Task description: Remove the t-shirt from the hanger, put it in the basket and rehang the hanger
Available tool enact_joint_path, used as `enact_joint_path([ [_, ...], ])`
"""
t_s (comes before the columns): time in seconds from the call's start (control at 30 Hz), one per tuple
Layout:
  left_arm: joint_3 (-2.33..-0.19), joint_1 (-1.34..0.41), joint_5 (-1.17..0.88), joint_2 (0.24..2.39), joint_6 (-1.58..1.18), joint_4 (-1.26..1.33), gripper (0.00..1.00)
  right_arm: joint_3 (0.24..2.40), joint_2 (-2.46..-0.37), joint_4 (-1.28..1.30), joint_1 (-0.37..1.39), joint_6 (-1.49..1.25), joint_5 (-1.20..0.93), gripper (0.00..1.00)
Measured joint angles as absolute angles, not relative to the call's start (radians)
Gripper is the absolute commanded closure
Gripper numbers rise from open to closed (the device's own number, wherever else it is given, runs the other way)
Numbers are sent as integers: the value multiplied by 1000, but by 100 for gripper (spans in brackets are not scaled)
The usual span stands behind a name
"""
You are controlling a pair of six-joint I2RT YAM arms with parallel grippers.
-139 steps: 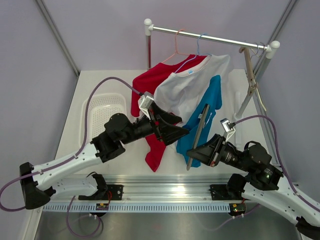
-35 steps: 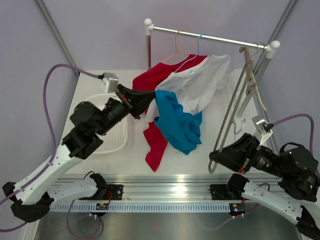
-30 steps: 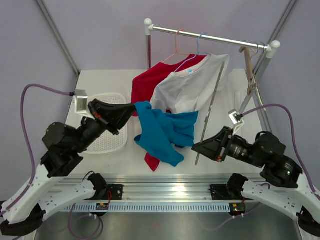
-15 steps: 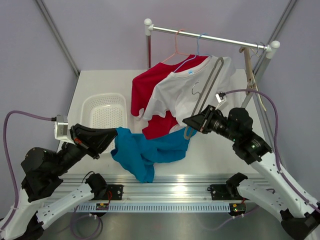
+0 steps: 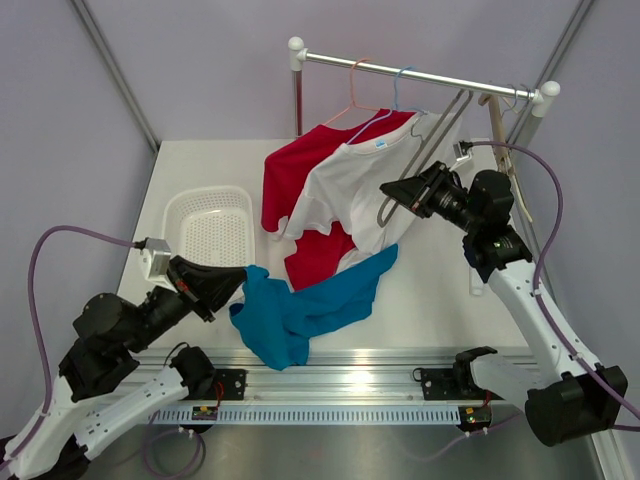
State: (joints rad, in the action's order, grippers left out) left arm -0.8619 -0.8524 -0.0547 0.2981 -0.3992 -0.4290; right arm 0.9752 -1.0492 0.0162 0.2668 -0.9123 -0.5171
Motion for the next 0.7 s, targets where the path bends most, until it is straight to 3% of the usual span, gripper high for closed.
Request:
enact_joint_path([
  [0.7,-948,-852,51,369,-348,-481,100,1097,-1357,-415,-17,-1180,-712,100],
])
